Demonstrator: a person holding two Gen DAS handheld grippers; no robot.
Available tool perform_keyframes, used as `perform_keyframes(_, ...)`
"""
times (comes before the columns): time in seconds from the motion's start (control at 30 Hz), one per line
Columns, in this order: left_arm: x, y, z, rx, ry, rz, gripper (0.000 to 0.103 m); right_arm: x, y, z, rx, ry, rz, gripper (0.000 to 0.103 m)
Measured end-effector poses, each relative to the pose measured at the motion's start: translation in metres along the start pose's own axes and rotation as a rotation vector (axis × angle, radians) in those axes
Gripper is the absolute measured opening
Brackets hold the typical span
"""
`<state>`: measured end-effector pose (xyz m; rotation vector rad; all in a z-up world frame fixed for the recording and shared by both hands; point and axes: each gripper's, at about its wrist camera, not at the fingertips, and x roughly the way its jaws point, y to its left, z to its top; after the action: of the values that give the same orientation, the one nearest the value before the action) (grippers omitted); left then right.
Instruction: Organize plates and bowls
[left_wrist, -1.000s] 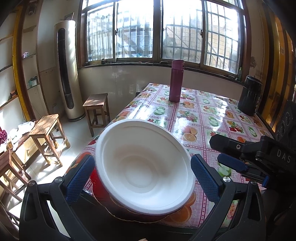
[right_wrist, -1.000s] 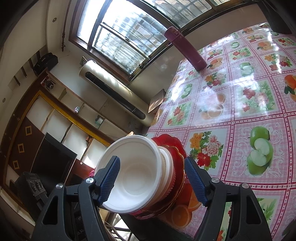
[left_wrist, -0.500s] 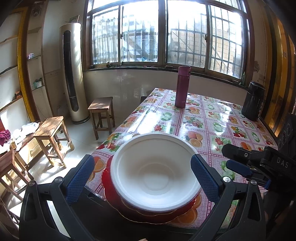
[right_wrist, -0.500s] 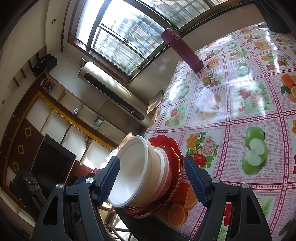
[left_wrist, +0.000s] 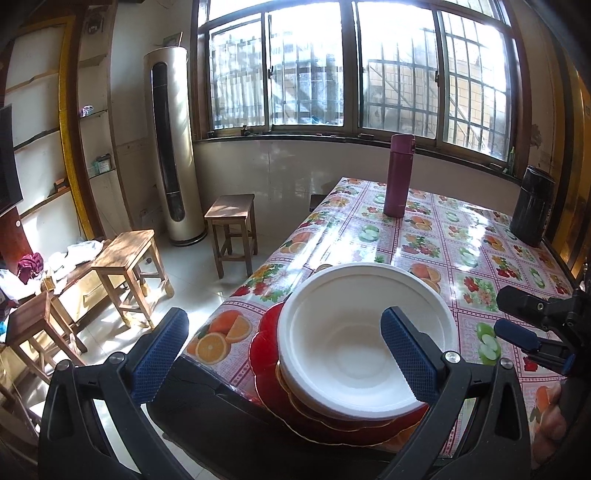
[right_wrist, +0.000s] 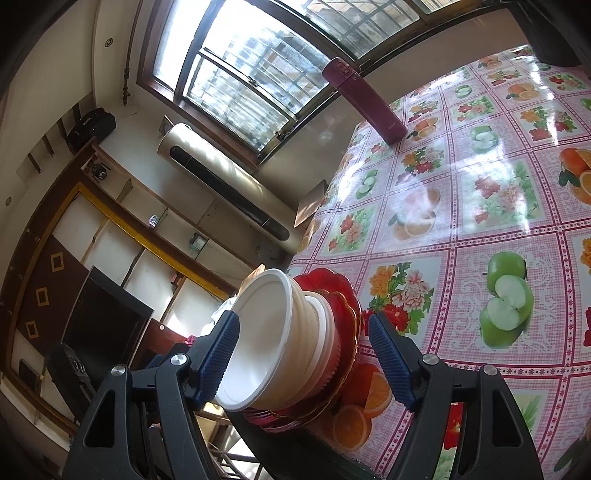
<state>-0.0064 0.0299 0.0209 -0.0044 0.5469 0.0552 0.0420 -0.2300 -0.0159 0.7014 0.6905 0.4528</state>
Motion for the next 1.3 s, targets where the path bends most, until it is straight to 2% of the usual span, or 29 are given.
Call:
perform_keyframes(0.17, -0.002, 0.006, -0.004, -0.049, 0.008, -0.013, 0.103, -0.003, 0.015, -0.006, -0.07, -0.008, 0.014, 0.075)
perform_keyframes(0.3, -0.007, 0.005, -0.007, -0.039, -0.009, 0.08, 0.103, -0.004, 0.032, -0.016, -0.148, -0.008, 0.014, 0.076)
perform_keyframes(0.4, -0.007, 0.006, -0.009, -0.051, 0.011, 0.091, 0.103, -0.003, 0.038, -0.021, -0.18, 0.0, 0.02, 0.077)
perform_keyframes(0.5, -0.006, 0.01, -0.012, -0.074, 0.029, 0.054, 0.103, -0.004, 0.041, -0.023, -0.191, 0.006, 0.023, 0.077)
perform_keyframes(0.67, -0.011, 0.007, -0.016, -0.068, 0.022, 0.105, 0.103, -0.007, 0.04, -0.026, -0.188, 0.006, 0.025, 0.077)
perform_keyframes(1.07, -0.02, 0.001, -0.02, -0.054, -0.01, 0.154, 0.103, -0.011, 0.051, -0.029, -0.239, -0.009, 0.032, 0.079)
perform_keyframes(1.3, -0.022, 0.004, -0.021, -0.064, -0.005, 0.157, 0.103, -0.014, 0.058, -0.031, -0.268, -0.02, 0.034, 0.081)
